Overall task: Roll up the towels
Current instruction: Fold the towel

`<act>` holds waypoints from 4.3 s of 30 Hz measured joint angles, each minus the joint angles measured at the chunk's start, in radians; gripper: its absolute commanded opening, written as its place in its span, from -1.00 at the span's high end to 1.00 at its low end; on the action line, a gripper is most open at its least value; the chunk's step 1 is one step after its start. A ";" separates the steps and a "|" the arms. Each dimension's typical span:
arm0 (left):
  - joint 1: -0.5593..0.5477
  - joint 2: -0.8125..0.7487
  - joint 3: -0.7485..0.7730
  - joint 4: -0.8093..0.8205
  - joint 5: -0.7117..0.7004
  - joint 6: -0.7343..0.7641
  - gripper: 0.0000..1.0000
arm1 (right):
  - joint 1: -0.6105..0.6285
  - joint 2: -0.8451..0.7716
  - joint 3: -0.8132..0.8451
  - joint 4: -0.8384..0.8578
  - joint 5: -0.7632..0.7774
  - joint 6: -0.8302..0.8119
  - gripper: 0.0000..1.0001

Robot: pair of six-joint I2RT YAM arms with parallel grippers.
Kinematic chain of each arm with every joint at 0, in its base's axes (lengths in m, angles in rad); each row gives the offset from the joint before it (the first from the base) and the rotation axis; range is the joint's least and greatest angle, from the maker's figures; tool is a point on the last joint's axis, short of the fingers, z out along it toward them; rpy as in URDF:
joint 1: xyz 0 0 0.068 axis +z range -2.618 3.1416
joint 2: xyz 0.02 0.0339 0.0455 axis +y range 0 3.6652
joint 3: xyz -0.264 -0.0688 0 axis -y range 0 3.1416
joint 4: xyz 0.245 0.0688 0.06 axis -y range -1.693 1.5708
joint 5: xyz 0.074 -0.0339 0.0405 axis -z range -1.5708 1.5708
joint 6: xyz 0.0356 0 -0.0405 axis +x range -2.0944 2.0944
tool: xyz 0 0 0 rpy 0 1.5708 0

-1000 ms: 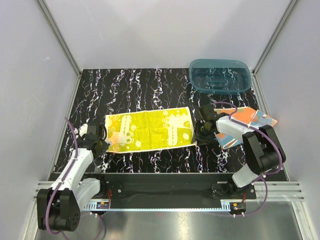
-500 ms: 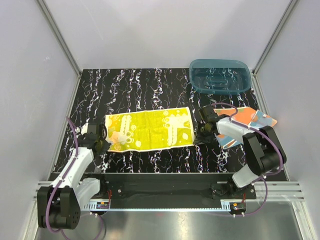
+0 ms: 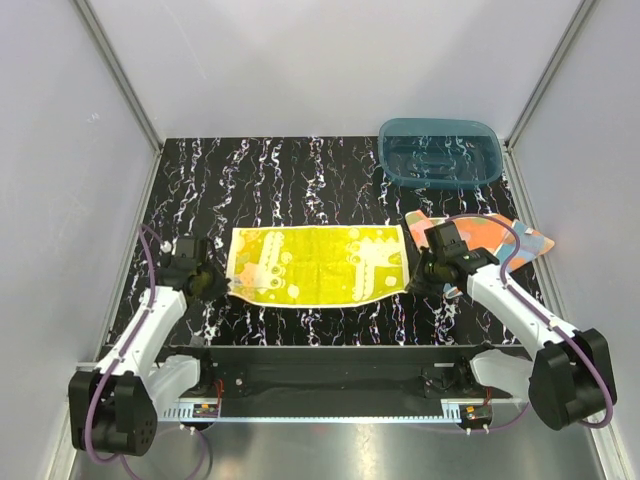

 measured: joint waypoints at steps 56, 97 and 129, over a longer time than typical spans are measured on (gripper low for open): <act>0.021 0.742 0.730 -0.137 -0.017 0.237 1.00 | -0.162 0.688 0.607 -0.066 -0.012 -0.200 1.00; -0.036 0.599 0.534 -0.039 0.021 0.229 0.20 | 0.095 0.624 0.634 0.068 -0.381 -0.206 1.00; -0.010 0.734 0.457 0.090 -0.021 0.176 0.29 | 0.276 1.194 0.918 0.238 -0.775 -0.241 1.00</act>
